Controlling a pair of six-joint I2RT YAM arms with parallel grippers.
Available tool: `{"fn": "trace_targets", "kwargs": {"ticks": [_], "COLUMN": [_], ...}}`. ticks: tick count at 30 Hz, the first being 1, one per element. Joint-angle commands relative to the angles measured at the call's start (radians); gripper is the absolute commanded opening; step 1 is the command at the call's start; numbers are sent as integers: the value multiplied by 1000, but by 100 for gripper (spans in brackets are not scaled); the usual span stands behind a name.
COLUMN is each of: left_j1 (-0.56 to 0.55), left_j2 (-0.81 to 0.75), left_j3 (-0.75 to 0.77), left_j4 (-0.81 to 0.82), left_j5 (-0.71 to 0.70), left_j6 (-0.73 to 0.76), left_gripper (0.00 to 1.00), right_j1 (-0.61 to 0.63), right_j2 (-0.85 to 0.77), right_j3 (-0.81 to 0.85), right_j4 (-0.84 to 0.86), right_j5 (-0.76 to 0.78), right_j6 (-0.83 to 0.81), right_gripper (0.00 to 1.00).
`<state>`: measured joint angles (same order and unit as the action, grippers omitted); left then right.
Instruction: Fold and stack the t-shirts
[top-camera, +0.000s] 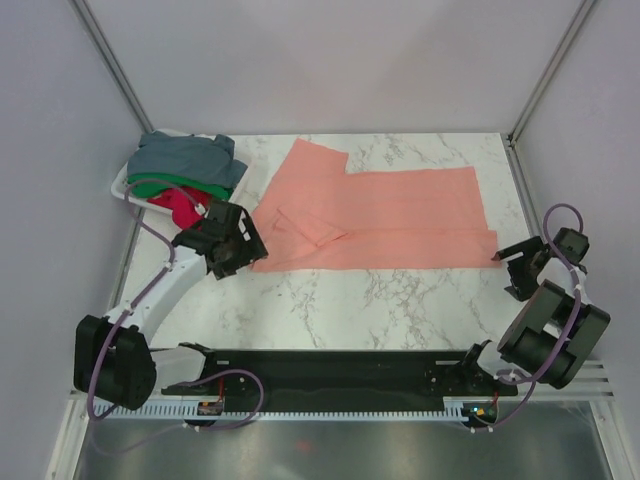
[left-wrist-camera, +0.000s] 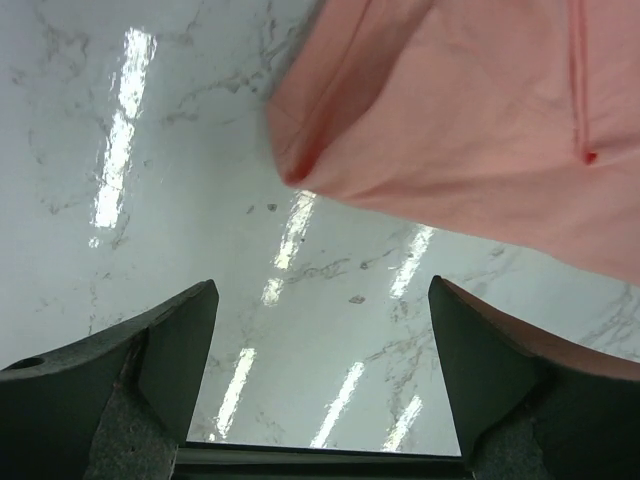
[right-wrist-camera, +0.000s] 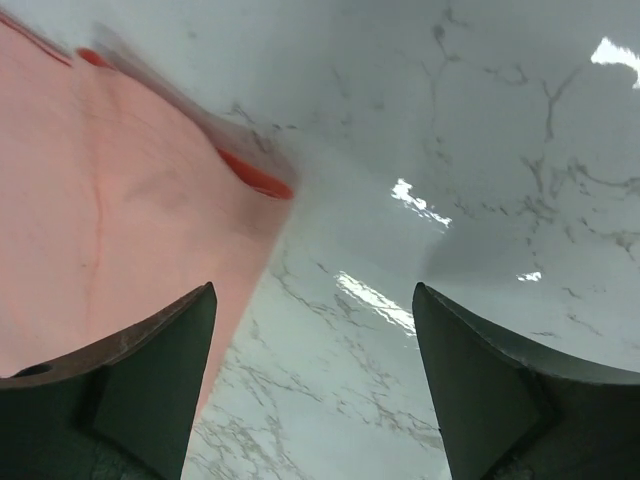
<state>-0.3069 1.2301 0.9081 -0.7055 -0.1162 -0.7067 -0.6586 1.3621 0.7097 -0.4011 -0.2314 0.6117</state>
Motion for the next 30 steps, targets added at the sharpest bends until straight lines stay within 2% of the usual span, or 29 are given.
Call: {"fn": "trace_targets", "kwargs": {"ticks": [1,8,17,19,21,24,27,28,30], "left_j1": [5,15,22,22,23,28,31,31,34], "left_j2": [-21,8,88,111,155,209,239,246,250], "left_j3": [-112,-222,-297,-302,-292,-273,-262,-259,-253], "left_j4": [220,389,537,567,572,580,604,612,643], "left_j5": [19,-16,-63,-65,-72,-82,-99,-100,-94], "left_j6": [-119,-174,-244,-249,-255,-254,-251,-249,-235], "left_gripper": [94,96,98,97,95,90,86,74,55], "right_j1": [-12,-13,11,14,17,24,33,34,33], "right_j2": [9,89,212,216,218,221,241,246,246], "right_j3": [-33,-38,-58,-55,-52,-59,-59,-55,-47], "right_j4": [48,131,260,262,260,269,298,309,311], "right_j5": [-32,-65,-86,-83,-71,-65,-83,-92,-97], "right_j6": [-15,14,43,46,51,62,68,65,59], "right_gripper": [85,67,59,53,42,32,14,5,0]}}
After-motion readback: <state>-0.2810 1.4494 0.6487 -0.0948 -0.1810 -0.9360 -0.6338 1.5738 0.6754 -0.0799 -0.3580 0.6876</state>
